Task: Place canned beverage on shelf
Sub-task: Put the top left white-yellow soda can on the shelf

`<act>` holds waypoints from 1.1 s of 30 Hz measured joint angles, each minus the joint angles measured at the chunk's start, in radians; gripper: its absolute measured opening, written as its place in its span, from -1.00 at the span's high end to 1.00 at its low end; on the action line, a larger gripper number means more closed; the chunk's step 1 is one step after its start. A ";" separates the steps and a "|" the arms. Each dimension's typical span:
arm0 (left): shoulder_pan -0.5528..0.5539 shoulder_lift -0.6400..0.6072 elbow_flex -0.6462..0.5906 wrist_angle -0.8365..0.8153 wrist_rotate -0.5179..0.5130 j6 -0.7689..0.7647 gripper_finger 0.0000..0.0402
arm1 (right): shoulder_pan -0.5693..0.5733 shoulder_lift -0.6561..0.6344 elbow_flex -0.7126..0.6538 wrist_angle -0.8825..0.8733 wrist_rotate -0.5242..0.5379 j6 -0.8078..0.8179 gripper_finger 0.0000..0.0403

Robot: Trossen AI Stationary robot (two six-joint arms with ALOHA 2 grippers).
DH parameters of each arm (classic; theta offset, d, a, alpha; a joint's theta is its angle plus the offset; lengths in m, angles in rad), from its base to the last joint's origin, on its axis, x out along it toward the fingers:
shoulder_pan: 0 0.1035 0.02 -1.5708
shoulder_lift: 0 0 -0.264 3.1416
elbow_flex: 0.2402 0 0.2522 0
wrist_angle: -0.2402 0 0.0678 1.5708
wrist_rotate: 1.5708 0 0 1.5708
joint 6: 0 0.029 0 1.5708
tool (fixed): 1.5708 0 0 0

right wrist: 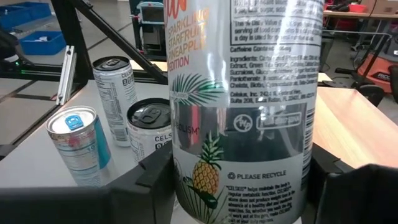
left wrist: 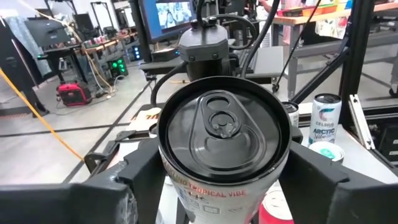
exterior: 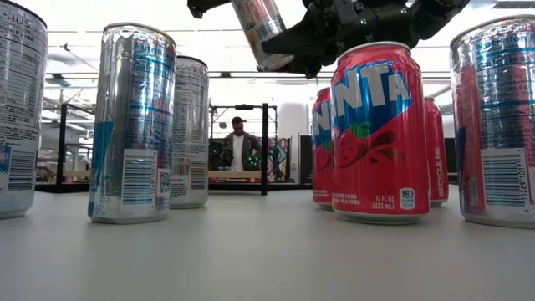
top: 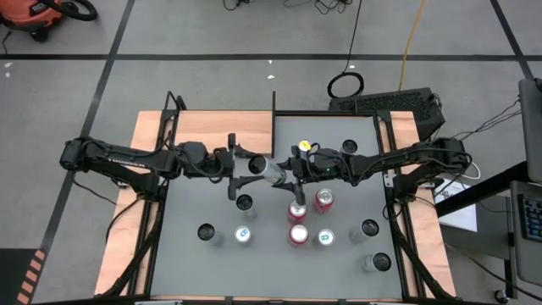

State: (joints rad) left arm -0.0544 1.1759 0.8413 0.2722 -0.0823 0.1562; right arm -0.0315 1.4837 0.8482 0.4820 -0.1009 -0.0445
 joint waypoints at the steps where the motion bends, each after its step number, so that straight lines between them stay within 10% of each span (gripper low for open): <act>1: -0.002 0.000 0.000 0.002 0.002 -0.005 -0.29 | 0.000 0.000 0.000 0.000 0.000 0.000 0.06; 14: -0.013 0.000 0.000 0.032 -0.028 -0.019 -0.80 | 0.000 0.001 0.000 -0.001 0.000 -0.022 0.05; 33: -0.013 -0.050 -0.001 -0.056 -0.068 -0.019 -0.25 | 0.000 0.001 0.001 -0.007 0.030 -0.046 0.05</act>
State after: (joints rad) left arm -0.0673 1.1259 0.8402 0.2160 -0.1501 0.1371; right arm -0.0319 1.4846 0.8494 0.4751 -0.0706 -0.0910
